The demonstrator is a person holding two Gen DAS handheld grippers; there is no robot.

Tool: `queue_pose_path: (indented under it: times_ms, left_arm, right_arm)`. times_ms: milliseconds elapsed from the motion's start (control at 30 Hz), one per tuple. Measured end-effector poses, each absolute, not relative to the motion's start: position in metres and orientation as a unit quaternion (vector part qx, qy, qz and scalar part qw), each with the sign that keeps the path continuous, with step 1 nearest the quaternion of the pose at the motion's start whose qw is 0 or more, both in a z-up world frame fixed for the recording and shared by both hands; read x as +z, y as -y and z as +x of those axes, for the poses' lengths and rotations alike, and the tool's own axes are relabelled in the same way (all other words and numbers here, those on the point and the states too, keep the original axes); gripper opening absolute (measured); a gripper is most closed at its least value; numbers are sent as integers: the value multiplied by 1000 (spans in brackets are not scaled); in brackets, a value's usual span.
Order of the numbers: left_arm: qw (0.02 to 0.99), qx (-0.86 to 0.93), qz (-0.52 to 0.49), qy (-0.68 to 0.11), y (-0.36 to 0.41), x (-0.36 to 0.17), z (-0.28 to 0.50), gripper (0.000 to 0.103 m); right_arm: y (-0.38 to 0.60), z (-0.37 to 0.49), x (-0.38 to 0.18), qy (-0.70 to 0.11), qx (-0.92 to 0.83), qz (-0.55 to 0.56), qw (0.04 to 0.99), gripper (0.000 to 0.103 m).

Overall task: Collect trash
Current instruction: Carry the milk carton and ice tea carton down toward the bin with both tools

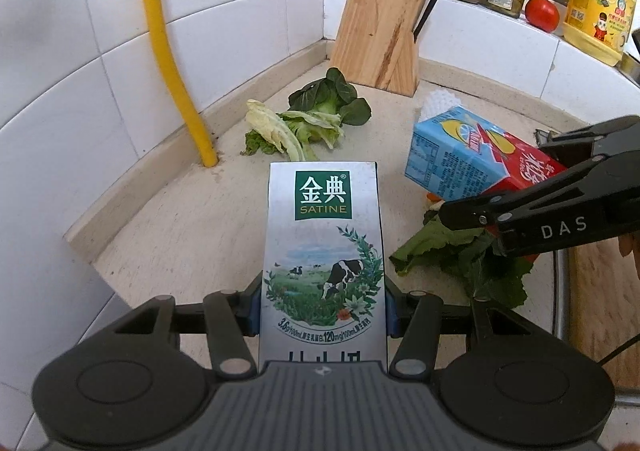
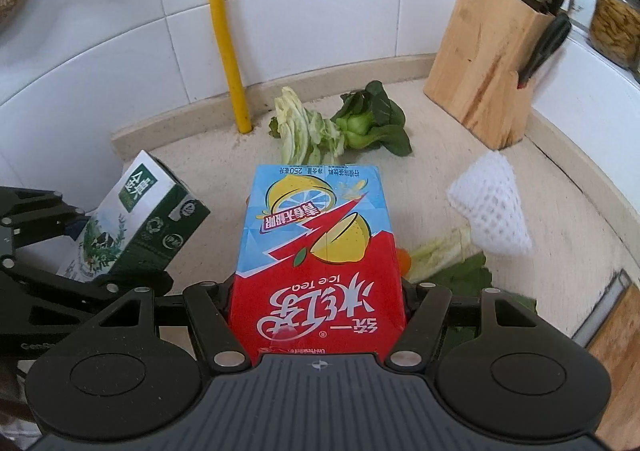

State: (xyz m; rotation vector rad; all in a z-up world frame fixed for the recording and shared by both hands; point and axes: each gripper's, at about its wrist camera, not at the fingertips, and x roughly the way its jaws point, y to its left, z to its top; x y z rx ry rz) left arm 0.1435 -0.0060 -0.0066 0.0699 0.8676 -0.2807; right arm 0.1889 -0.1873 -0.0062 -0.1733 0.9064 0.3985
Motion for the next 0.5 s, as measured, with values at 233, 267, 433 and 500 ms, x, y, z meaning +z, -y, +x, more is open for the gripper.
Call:
queue_pose_path:
  times_ms: [233,267,433,500]
  left_arm:
    - [900,-121,26,-418,-8,-4,130,47]
    - [900,-119,25,-418,-10,-4,129,47]
    - [903,-105,18,-417,-24,-3,118,47]
    - [903,-99,14,-417,-30,-3,113,47]
  right_arm:
    - [183,172,-4,-432,195,-72,877,72]
    - [180,170,-4,-432,198,-73,877,72]
    - [169,163,-6,-431,208,-73,875,72]
    - [163,160,-8,-432,213,-75,873,72]
